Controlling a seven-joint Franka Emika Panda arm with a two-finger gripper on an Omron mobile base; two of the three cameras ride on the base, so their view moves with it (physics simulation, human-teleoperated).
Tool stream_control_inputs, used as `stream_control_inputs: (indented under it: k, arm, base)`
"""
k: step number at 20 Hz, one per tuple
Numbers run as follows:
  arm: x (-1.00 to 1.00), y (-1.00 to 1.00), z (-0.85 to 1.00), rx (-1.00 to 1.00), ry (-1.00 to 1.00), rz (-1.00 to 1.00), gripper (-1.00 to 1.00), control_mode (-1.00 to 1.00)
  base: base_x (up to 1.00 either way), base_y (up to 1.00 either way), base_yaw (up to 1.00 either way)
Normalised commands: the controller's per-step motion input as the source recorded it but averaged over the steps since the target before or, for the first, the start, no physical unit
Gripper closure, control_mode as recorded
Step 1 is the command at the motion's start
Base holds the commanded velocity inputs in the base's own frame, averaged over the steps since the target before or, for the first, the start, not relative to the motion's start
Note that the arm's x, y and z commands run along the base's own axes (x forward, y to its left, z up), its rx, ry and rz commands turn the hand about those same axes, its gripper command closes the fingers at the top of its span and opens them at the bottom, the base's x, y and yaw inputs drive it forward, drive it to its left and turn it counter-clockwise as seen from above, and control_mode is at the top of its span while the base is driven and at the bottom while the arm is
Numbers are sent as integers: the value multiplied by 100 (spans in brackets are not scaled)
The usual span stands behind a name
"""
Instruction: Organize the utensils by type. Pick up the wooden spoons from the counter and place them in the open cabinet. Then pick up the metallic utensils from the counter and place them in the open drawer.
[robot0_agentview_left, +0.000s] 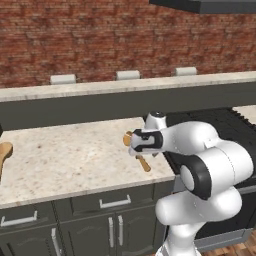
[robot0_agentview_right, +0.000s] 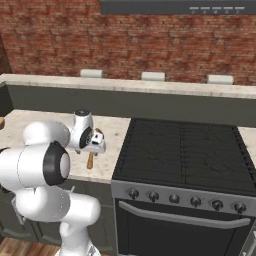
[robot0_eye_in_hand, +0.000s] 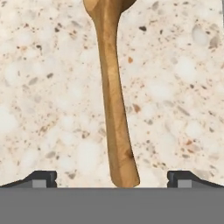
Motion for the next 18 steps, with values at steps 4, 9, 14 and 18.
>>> stream_control_inputs:
  k: [4,9,14,18]
  arm:
    - [17,0,-38,0,2,3,-100,-100]
    - [19,0,-35,0,1,2,-100,-100]
    - [20,0,-27,0,2,1,-100,-100]
    - [18,2,-10,0,11,0,-100,-100]
  base:
    - [0,0,0]
    - [0,0,0]
    - [0,0,0]
    - [0,0,0]
